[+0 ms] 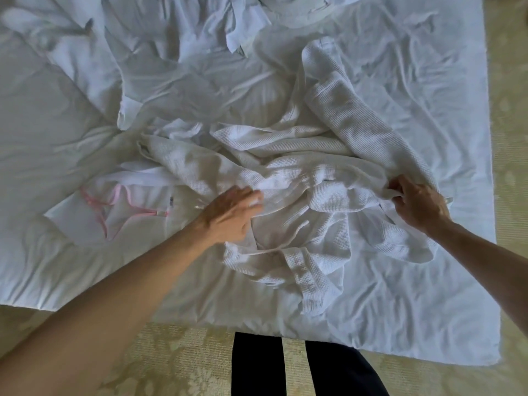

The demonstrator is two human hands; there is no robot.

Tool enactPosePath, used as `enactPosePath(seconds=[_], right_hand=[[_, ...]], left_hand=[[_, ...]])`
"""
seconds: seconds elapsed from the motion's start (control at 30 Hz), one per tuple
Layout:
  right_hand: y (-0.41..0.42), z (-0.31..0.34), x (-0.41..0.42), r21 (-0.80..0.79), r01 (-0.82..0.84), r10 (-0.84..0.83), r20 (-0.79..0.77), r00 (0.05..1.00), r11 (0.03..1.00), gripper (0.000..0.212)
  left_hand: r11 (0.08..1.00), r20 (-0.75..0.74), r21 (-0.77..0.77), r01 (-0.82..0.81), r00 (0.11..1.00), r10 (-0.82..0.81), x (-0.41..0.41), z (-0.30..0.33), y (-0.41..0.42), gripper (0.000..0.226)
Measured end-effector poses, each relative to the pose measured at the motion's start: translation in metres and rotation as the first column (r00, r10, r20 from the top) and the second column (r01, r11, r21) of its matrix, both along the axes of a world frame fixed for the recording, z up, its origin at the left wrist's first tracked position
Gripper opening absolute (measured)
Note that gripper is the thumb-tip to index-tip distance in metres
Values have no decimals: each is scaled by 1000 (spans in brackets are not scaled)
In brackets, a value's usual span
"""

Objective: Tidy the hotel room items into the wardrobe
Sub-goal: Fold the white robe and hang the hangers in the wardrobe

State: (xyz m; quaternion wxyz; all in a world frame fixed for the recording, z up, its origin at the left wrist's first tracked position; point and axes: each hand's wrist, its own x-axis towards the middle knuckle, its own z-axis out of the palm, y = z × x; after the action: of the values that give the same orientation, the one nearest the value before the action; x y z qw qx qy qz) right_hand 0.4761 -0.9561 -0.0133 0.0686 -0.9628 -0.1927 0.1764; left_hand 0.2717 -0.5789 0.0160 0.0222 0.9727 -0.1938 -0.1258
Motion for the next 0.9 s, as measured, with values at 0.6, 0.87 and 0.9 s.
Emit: enactPosePath(seconds=[0.6,0.87,0.9], right_hand=[[8,166,80,-112,-372,387,190,902,922,26],[60,375,147,-4,-201,192,323,927,980,26],[62,404,152,4,-181,169,338,926,983,27]], left_hand=[[770,-57,146,-621,772,633,78,139,53,41],[602,65,-19,-798,600,797,133,355,87,43],[586,78,-75,-807,581,810,138,382,88,42]])
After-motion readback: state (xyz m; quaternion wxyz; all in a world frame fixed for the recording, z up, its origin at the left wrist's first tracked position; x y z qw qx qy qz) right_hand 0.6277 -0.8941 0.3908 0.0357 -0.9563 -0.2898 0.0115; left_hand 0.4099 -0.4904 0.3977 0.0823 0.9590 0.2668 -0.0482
